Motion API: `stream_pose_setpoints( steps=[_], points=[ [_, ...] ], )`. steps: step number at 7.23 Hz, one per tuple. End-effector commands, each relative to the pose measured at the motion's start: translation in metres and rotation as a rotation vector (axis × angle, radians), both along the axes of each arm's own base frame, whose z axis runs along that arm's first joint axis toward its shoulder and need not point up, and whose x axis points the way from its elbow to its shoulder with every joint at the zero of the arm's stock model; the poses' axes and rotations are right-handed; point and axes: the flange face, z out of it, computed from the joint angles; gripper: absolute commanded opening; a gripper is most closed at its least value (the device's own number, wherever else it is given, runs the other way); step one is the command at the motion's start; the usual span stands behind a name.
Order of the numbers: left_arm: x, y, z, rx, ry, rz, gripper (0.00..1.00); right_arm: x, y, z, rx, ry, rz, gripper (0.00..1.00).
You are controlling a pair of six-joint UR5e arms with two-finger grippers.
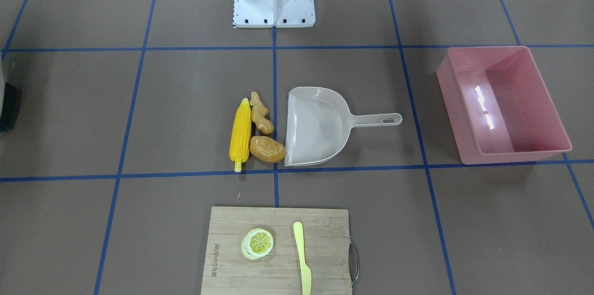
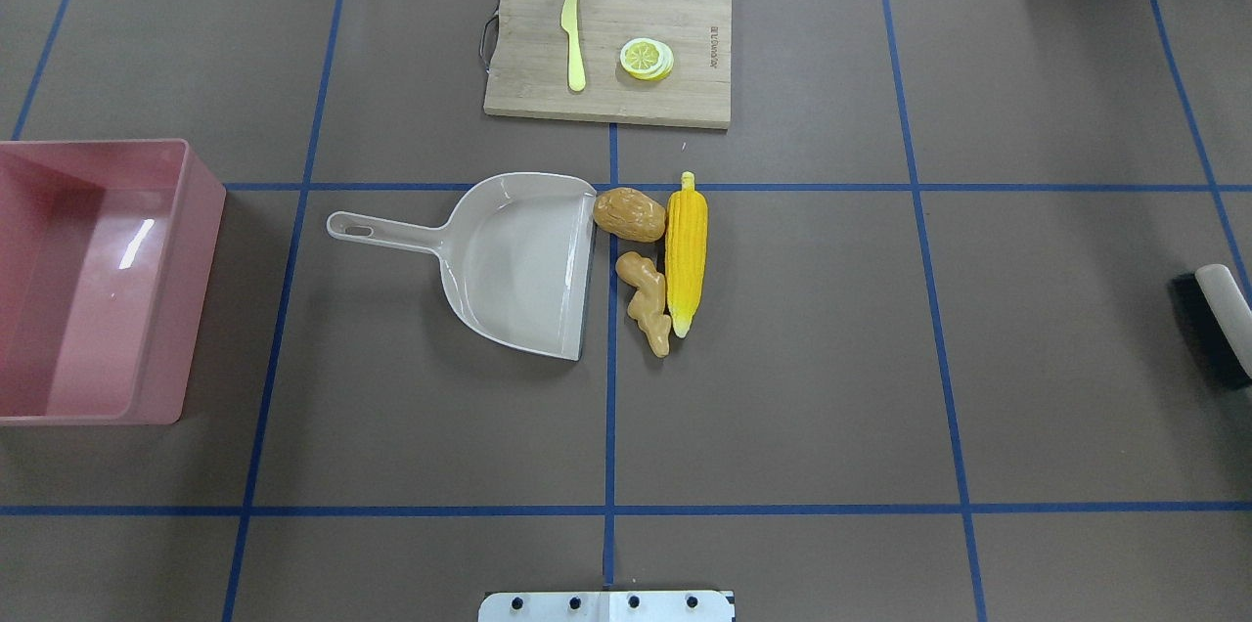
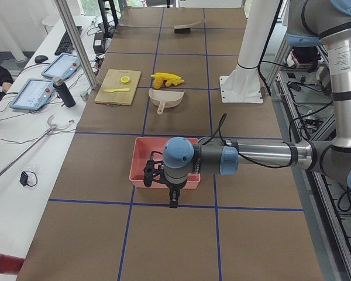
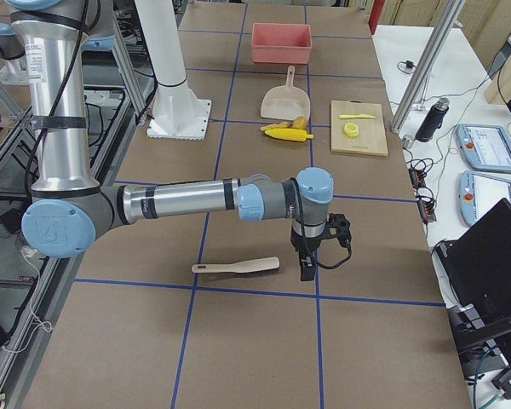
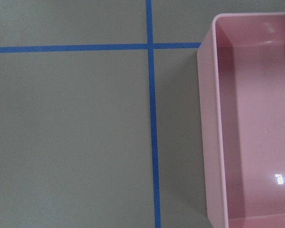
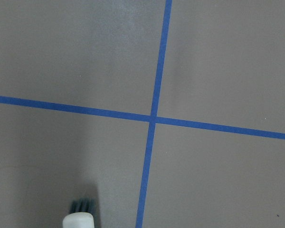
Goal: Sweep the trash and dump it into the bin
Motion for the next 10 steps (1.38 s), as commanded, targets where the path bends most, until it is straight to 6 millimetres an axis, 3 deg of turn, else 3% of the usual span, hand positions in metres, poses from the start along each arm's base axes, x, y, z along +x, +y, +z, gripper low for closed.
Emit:
stream_pose_setpoints(
  steps=[1, 2, 4, 7, 9, 10],
  points=[
    [0.032, -0.052, -0.047, 0.109, 0.002, 0.073, 0.98, -0.001, 0.003, 0.004, -0.011, -0.011, -0.001, 1.0],
    [0.07, -0.083, -0.086, 0.192, 0.009, 0.15, 0.98, -0.001, 0.005, 0.005, -0.015, -0.012, 0.0, 1.0],
    [0.188, -0.145, -0.198, 0.404, 0.043, 0.342, 0.98, 0.0, 0.016, 0.013, -0.036, -0.033, -0.001, 1.0],
    [0.337, -0.147, -0.314, 0.638, 0.038, 0.533, 0.98, -0.003, 0.031, 0.007, -0.094, -0.094, 0.061, 1.0],
    [0.388, -0.132, -0.356, 0.717, 0.057, 0.595, 0.98, -0.043, 0.067, -0.026, -0.139, -0.127, 0.073, 1.0],
    [0.382, -0.123, -0.368, 0.772, 0.073, 0.594, 0.98, -0.048, 0.099, -0.027, -0.175, -0.127, 0.08, 1.0]
  ],
)
